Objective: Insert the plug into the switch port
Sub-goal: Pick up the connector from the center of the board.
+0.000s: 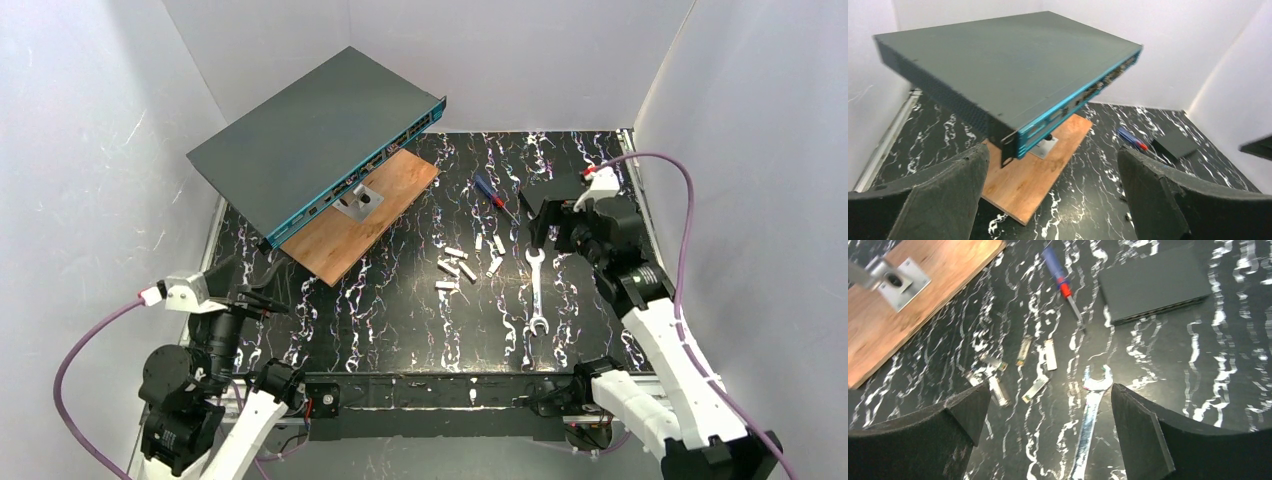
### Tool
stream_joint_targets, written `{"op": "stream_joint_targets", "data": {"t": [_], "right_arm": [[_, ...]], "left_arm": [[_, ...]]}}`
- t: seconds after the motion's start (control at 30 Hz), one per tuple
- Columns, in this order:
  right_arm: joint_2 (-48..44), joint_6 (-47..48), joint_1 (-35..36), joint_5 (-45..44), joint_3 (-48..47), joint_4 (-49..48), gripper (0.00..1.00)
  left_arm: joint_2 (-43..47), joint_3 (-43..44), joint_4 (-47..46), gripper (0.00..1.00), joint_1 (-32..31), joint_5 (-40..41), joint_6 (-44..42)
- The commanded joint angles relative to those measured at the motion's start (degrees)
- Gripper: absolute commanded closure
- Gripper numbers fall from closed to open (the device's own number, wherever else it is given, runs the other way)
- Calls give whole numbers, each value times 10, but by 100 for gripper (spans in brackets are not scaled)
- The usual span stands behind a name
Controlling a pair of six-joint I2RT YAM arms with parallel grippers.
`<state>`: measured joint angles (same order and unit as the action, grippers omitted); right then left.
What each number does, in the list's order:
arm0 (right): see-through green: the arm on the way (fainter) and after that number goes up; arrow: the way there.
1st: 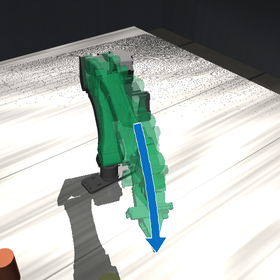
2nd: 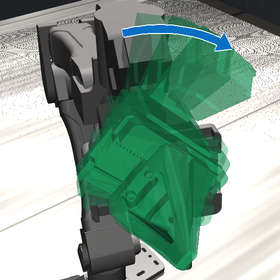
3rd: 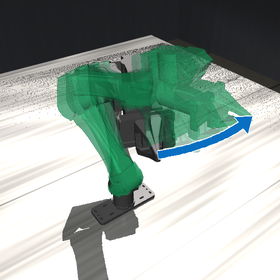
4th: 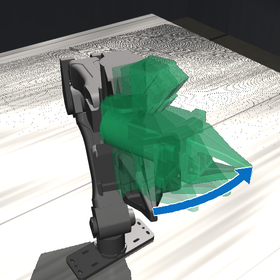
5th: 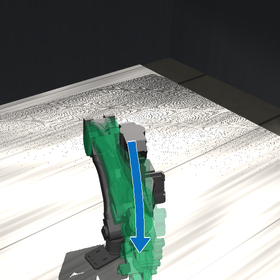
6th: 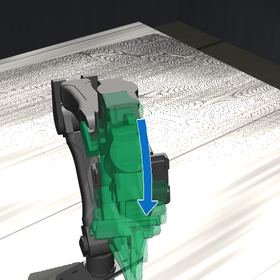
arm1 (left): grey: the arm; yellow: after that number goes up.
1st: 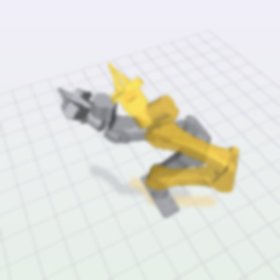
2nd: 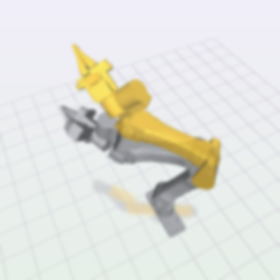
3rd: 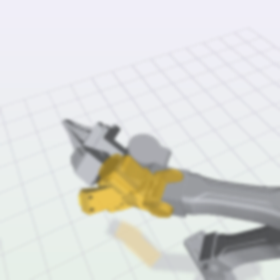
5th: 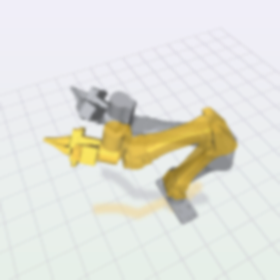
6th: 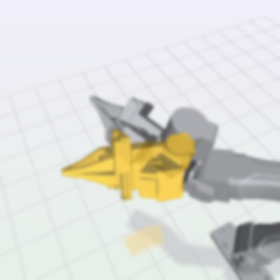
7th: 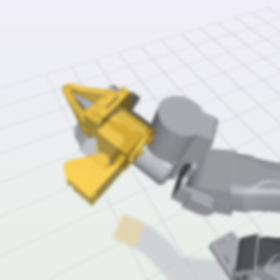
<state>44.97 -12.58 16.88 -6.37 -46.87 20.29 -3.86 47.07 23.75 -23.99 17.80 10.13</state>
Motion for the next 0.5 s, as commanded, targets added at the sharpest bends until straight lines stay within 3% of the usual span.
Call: {"op": "stream_joint_targets", "data": {"t": [0.0, 0.17, 0.47], "right_arm": [[67, -23, -2, 117, -64, 47, 1], [154, -37, 31, 158, -86, 41, 2], [312, -46, 217, 41, -140, 14, 7]], "left_arm": [[-63, 57, 27, 2, -4, -117, -19], [-151, 136, 85, 2, -4, -177, -43], [-285, 247, 168, 2, -5, -301, -47]]}}
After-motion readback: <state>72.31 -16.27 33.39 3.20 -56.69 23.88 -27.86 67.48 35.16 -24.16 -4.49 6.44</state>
